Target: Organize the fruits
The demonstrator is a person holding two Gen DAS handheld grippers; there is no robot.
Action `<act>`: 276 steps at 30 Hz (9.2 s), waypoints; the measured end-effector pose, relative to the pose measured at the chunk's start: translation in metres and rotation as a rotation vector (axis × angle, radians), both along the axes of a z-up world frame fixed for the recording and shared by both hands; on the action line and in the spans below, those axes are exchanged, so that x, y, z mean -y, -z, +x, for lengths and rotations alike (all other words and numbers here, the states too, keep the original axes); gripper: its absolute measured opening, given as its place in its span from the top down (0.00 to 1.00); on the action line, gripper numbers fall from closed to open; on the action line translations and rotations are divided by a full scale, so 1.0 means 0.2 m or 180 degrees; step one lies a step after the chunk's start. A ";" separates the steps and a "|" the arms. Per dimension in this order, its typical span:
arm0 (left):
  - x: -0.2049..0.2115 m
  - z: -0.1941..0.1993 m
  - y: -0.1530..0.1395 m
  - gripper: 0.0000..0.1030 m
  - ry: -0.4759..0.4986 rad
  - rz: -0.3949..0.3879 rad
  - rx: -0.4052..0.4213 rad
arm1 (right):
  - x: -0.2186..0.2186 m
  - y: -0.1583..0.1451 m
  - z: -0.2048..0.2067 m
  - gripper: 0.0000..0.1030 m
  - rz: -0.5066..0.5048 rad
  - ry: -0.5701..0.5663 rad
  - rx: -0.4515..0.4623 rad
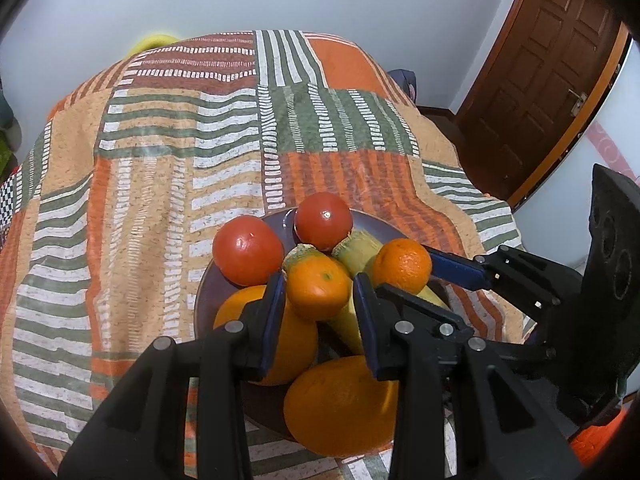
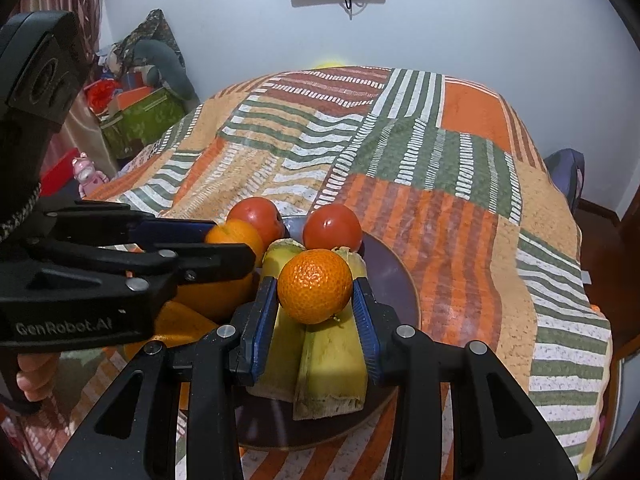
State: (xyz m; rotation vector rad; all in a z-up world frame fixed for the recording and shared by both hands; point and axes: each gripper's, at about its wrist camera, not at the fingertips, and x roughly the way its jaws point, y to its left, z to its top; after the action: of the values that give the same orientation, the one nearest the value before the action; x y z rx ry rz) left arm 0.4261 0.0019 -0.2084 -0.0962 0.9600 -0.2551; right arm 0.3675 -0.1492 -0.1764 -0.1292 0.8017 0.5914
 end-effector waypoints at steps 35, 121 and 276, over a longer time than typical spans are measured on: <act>-0.16 -0.45 -0.24 0.63 -0.0203 0.0169 0.0179 | 0.05 -0.23 -0.26 0.54 0.0074 0.0032 0.0142; -0.11 -0.86 0.08 0.78 0.0139 0.0325 -0.0304 | 0.15 -0.04 -0.72 0.79 0.0185 -0.0090 -0.0430; 0.08 -1.90 -1.24 0.00 -0.0635 0.0081 0.2439 | 0.39 -1.10 -1.44 0.00 0.0897 0.0678 0.2029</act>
State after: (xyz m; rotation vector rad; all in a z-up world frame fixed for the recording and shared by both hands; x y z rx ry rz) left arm 0.0452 -0.0150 0.0390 -0.0615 0.1884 -0.0781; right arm 0.0794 -0.2266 0.0435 0.0293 0.1070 0.4175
